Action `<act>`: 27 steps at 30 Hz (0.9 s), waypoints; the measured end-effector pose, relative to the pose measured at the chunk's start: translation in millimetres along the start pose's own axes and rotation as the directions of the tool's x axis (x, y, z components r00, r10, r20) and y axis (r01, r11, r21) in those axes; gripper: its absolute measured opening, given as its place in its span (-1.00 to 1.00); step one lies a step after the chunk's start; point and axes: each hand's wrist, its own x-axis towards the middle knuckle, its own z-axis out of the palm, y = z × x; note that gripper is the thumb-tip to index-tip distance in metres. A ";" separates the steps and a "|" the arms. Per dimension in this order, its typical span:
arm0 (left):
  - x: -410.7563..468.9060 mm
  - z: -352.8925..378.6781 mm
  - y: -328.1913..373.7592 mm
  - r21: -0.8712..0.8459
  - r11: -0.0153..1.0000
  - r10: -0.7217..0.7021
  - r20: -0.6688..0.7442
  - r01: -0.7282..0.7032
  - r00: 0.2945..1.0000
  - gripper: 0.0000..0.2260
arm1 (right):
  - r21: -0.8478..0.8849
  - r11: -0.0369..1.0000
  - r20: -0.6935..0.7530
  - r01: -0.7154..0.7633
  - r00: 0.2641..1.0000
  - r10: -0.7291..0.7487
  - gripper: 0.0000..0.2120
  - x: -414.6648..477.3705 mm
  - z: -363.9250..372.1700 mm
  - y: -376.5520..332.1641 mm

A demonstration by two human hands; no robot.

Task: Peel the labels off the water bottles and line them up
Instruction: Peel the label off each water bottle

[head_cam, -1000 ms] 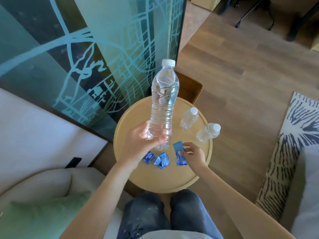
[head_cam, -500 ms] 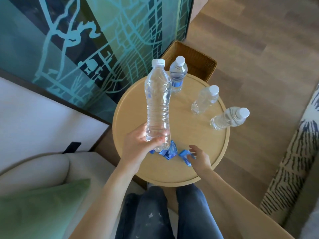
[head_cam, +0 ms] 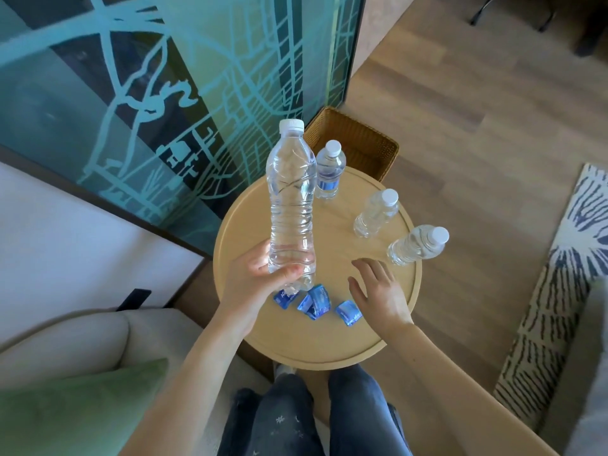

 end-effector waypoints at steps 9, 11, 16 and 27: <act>-14.4 -1.9 48.4 0.060 0.994 0.096 -0.006 -0.096 0.995 -0.65 | 0.033 0.995 -0.187 0.099 0.978 -0.091 -0.74 48.2 -96.4 -52.8; -15.1 -3.7 55.8 0.036 0.992 0.121 0.013 -0.122 0.993 -0.65 | 0.105 0.989 -0.202 0.109 0.976 -0.086 -0.73 51.9 -109.3 -66.6; -12.9 -7.5 64.8 0.031 0.986 0.161 0.067 -0.163 0.985 -0.63 | 0.119 0.979 -0.170 0.167 0.975 -0.145 -0.69 60.6 -130.4 -95.3; -0.6 -14.0 67.6 0.097 0.980 0.165 0.076 -0.172 0.983 -0.51 | 0.214 0.967 -0.130 0.138 0.985 -0.112 -0.67 70.6 -148.6 -121.8</act>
